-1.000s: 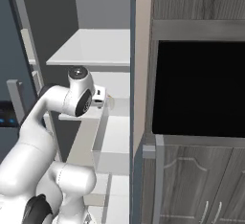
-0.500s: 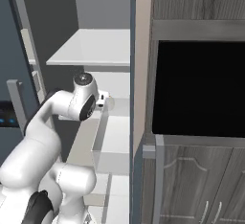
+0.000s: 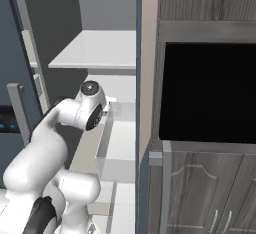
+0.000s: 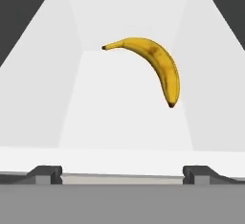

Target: Retrieve the mango and banana from the fridge and place them into the bowl on the dining table.

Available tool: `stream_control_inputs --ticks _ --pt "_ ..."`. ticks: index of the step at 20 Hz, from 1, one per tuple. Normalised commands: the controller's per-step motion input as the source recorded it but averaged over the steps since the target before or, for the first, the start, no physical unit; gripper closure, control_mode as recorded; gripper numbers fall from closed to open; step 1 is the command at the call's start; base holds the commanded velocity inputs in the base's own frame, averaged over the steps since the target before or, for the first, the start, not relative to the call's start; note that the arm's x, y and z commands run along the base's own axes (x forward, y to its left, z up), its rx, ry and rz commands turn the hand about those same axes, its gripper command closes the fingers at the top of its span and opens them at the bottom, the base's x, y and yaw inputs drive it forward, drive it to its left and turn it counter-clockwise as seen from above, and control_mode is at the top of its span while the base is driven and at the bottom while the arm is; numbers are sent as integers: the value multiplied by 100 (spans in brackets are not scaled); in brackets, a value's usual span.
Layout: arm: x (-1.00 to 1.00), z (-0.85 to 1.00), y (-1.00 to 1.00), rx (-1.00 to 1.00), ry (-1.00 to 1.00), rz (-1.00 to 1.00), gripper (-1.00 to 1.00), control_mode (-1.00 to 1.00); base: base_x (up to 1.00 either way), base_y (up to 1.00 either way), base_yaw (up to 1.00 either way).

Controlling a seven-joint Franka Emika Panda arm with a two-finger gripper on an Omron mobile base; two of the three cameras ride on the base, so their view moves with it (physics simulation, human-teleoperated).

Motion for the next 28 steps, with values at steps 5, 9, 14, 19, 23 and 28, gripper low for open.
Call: stream_control_inputs --ticks 5,9,14,19,23,28 --pt "33 -1 -16 0 0 0 -100 -100 0 0 0" --pt "26 -7 -16 0 0 0 -100 -100 0 0 0" --pt "35 -20 -2 0 0 0 -100 -100 0 0 0" --pt "37 -29 0 -1 0 0 -100 -100 0 0 0" --pt "26 -20 -3 0 0 0 -100 -100 0 0 0" --pt "25 -13 -6 0 0 0 -100 -100 0 0 0"
